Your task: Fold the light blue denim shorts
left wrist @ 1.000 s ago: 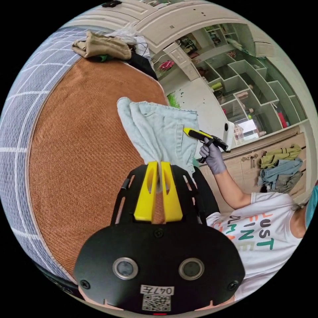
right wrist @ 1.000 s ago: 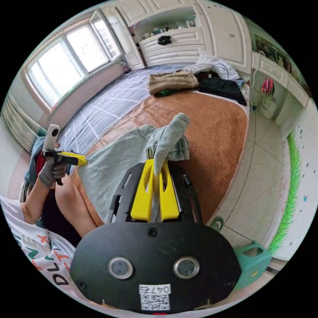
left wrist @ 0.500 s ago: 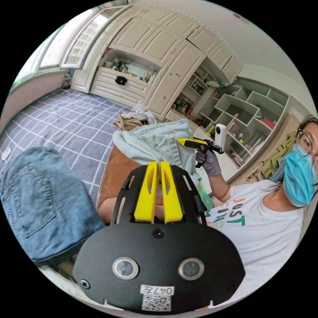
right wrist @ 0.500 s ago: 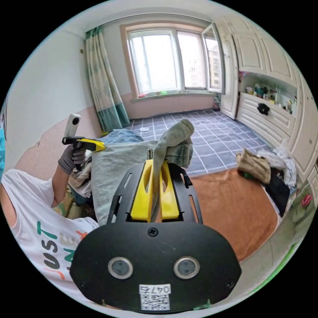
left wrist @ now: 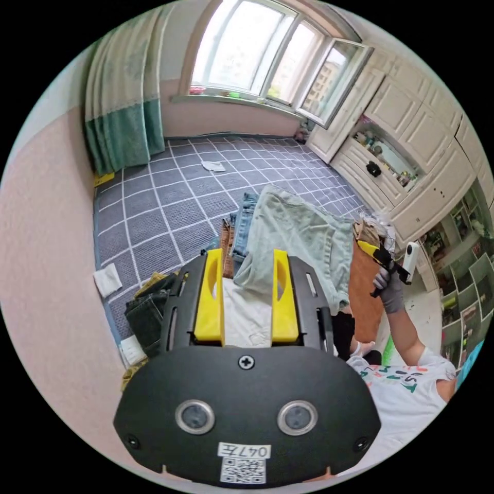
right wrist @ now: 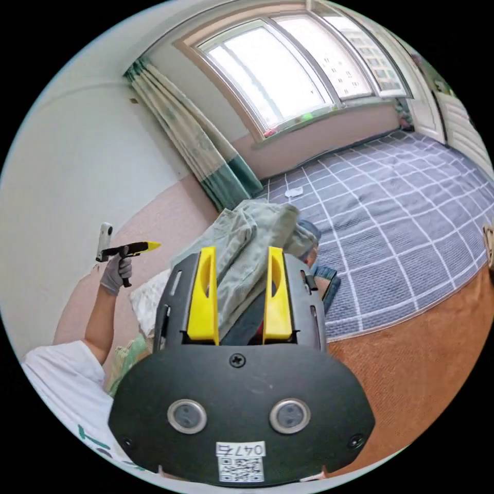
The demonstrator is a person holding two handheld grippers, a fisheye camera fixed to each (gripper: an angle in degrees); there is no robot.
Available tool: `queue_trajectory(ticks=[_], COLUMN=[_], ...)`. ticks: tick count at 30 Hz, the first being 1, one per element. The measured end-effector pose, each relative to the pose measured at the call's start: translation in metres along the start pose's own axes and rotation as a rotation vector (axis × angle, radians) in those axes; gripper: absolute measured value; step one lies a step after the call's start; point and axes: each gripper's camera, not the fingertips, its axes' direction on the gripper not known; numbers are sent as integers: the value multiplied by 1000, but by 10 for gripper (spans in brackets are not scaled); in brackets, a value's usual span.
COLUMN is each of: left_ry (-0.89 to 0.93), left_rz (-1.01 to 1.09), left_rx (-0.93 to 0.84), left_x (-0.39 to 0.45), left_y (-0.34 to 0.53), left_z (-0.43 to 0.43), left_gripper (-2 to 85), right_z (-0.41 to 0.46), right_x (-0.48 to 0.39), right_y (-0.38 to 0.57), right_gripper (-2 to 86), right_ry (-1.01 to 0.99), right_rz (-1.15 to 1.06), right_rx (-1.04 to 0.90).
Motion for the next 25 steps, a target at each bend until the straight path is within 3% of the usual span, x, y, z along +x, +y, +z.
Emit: queue_trajectory(ticks=[4, 10, 15, 18, 21, 25], left_ry=[-21, 164, 312, 500, 613, 568], left_rz=[33, 400, 615, 764, 997, 1193], left_rx=[138, 298, 428, 297, 166, 104], left_x=[32, 267, 510, 650, 793, 942], left_y=[39, 34, 38, 22, 29, 42], left_z=[-54, -90, 6, 93, 163, 231], left_gripper=[89, -5, -9, -10, -10, -10], right_z=[-27, -96, -136, -148, -159, -172], right_x=[41, 67, 55, 56, 76, 95], right_y=[49, 101, 173, 221, 264, 303], right_gripper=[59, -6, -8, -2, 0, -3], right_ry=[-25, 89, 532, 722, 782, 728], right_rz=[63, 69, -10, -19, 90, 251], right_rx=[65, 142, 191, 168, 67, 38])
